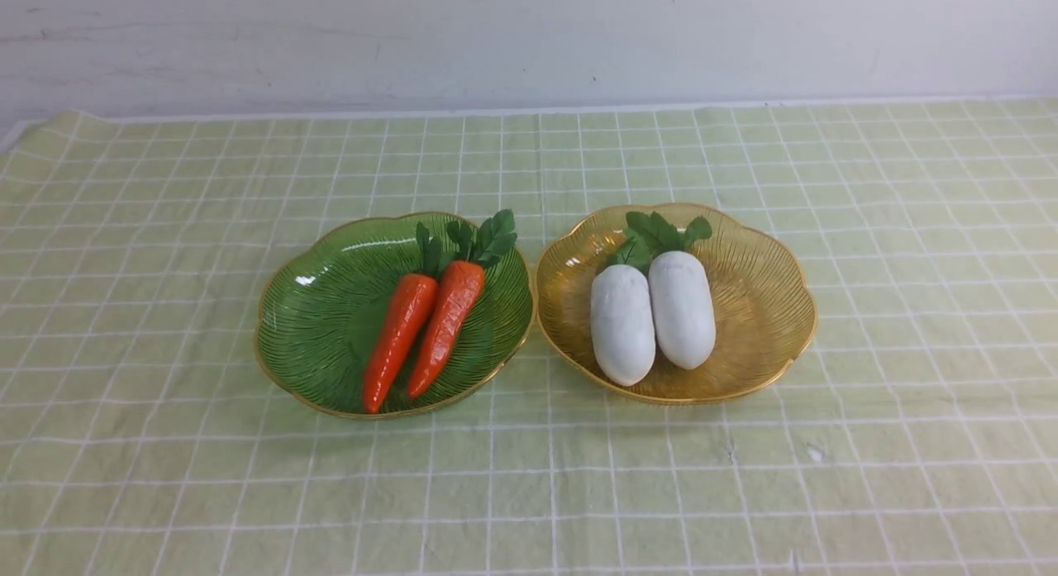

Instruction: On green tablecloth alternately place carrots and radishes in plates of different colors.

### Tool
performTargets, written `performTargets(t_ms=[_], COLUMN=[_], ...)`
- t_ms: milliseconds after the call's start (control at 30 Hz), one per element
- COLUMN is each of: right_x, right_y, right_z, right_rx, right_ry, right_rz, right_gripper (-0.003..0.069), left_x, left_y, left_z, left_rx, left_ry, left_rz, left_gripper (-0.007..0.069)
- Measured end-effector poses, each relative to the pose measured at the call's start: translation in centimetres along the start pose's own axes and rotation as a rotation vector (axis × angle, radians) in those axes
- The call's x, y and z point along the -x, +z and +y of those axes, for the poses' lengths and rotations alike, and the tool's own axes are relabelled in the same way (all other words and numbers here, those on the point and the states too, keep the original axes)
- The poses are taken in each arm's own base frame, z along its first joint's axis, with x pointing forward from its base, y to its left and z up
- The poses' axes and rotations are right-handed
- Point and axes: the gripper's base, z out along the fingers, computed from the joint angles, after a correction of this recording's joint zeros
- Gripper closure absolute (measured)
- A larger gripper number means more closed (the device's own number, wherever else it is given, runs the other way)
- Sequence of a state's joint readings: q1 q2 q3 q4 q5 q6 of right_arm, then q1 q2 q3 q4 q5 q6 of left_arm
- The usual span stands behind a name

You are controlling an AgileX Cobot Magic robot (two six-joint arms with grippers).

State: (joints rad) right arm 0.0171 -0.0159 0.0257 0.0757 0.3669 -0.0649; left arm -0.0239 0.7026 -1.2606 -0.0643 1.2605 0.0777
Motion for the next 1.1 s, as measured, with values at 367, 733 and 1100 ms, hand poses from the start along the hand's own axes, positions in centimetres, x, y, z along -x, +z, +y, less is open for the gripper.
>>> performTargets(t_ms=[367, 733, 1100], right_x=[0.0, 0.0, 0.0], right_y=[0.0, 0.0, 0.0], right_z=[0.0, 0.0, 0.0], right_rx=[0.000, 0.000, 0.000], right_ry=[0.000, 0.000, 0.000], right_rz=[0.001, 0.001, 0.001], right_gripper=[0.0673, 0.0673, 0.0674], left_x=[-13.1, -15.0, -17.4], left_y=[-1.1, 3.3, 7.3], left_z=[-0.9, -0.5, -0.4], left_rx=[0.003, 0.030, 0.029], left_ry=[-0.020, -0.038, -0.046], left_rz=[-0.407, -0.672, -0.542], left_gripper=[0.0611, 0.0611, 0.0611])
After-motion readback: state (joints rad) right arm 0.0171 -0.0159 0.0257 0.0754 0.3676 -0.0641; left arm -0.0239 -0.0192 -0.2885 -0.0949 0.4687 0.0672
